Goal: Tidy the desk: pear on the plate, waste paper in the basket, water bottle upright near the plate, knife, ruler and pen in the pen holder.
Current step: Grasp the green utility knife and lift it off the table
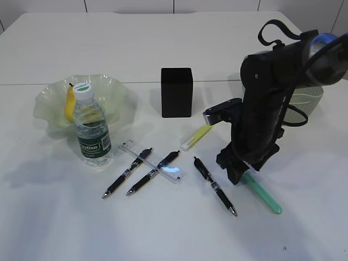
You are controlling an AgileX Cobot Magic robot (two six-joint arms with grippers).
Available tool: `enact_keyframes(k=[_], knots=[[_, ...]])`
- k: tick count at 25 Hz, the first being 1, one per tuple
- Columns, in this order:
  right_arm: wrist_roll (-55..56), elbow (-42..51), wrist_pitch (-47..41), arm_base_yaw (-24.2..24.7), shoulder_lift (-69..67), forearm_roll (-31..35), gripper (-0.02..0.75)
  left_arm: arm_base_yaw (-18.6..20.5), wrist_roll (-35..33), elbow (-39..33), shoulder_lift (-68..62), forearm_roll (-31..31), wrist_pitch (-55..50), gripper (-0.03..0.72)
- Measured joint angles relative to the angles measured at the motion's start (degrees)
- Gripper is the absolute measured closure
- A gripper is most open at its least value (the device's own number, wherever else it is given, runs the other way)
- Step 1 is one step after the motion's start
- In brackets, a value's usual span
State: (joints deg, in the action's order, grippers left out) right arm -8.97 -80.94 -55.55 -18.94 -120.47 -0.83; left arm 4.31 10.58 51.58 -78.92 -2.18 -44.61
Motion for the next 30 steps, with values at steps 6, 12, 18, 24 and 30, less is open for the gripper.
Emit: enact_keyframes(k=[6, 12, 18, 24, 30], knots=[[0.0, 0.0, 1.0, 0.0, -0.1, 0.0, 0.27, 0.0, 0.0, 0.0, 0.0, 0.0, 0.0, 0.188], [0.0, 0.0, 2.0, 0.0, -0.1, 0.0, 0.298, 0.0, 0.0, 0.0, 0.0, 0.0, 0.0, 0.188], [0.0, 0.0, 2.2, 0.0, -0.8, 0.0, 0.299, 0.0, 0.0, 0.0, 0.0, 0.0, 0.1, 0.188], [0.0, 0.0, 2.4, 0.0, -1.0, 0.0, 0.299, 0.0, 0.0, 0.0, 0.0, 0.0, 0.2, 0.188], [0.0, 0.0, 2.9, 0.0, -1.0, 0.0, 0.3, 0.0, 0.0, 0.0, 0.0, 0.0, 0.2, 0.188]])
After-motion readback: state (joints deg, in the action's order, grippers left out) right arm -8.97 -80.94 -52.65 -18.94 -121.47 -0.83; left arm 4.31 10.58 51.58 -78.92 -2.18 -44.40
